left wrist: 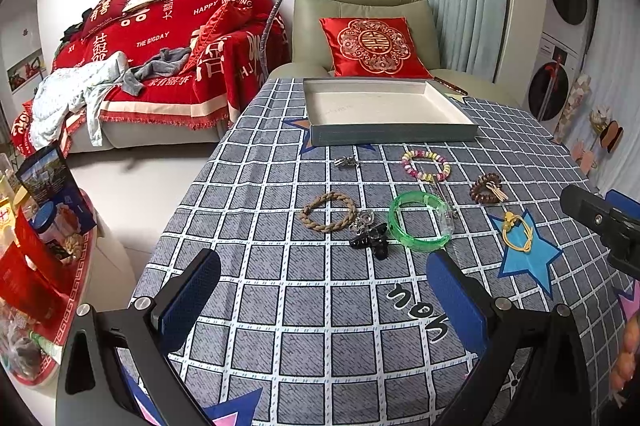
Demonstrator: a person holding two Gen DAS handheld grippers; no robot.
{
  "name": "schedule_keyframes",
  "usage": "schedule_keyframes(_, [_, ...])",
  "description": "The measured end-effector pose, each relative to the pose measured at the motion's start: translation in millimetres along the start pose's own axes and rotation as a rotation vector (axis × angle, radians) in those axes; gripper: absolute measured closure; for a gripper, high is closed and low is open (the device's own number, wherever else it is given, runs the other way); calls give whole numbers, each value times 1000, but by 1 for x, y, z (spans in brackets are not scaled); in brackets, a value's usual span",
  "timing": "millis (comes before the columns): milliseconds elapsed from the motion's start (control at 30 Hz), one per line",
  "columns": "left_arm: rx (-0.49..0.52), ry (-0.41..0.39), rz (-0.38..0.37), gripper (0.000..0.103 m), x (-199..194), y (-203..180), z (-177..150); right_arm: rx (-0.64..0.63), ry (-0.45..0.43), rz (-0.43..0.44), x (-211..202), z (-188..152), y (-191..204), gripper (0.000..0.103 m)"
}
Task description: Organize jewelry
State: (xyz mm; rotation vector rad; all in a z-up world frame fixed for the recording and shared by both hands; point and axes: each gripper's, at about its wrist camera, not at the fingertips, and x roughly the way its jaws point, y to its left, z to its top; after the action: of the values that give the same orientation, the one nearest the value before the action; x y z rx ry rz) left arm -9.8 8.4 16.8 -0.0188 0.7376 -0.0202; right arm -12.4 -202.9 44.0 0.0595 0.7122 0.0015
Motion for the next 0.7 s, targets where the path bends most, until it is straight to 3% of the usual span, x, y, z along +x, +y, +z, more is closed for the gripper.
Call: schedule_keyframes(700, [-1,2,-1,0,1,0,0,-1,-2,0,-1,1,2,0])
